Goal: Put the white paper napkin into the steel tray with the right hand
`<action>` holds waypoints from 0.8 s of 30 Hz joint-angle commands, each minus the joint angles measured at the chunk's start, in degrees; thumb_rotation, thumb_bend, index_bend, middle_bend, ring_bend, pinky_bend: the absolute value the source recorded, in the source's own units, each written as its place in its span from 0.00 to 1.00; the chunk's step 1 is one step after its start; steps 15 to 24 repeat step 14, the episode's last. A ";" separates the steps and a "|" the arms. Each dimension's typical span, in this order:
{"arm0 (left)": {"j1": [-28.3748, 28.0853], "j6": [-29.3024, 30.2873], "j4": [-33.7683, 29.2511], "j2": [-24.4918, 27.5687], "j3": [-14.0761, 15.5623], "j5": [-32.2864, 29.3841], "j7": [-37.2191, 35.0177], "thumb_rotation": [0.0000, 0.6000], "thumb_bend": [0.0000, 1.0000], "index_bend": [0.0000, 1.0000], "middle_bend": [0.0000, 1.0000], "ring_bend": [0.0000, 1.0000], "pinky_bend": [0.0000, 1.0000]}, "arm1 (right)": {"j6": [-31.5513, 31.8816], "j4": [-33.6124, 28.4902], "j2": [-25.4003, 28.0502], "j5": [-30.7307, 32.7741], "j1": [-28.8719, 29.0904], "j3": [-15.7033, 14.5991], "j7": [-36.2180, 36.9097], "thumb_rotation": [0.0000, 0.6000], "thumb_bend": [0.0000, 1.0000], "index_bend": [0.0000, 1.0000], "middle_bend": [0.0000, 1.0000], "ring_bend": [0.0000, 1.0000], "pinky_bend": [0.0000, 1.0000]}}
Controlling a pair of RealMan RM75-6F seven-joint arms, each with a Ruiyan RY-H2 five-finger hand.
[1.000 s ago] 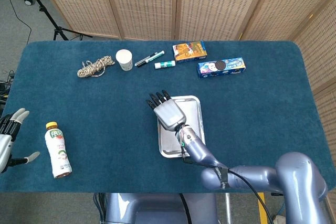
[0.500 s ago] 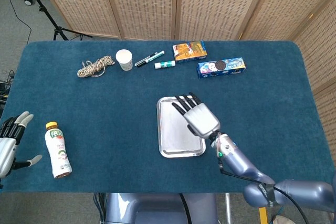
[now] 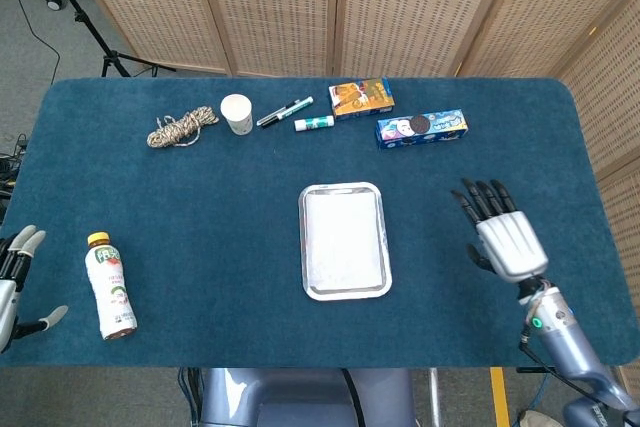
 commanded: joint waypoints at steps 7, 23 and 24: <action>1.48 1.29 2.34 -1.43 0.16 -0.59 0.61 1.00 0.00 0.00 0.00 0.00 0.00 | 10.46 7.26 -0.71 -4.91 -12.80 -2.65 11.85 1.00 0.00 0.03 0.00 0.00 0.00; 2.08 2.64 3.22 -2.27 -0.07 0.14 2.18 1.00 0.00 0.00 0.00 0.00 0.00 | 16.25 7.46 -2.56 -8.08 -18.28 -2.33 12.26 1.00 0.00 0.03 0.00 0.00 0.00; 2.08 2.64 3.22 -2.27 -0.07 0.14 2.18 1.00 0.00 0.00 0.00 0.00 0.00 | 16.25 7.46 -2.56 -8.08 -18.28 -2.33 12.26 1.00 0.00 0.03 0.00 0.00 0.00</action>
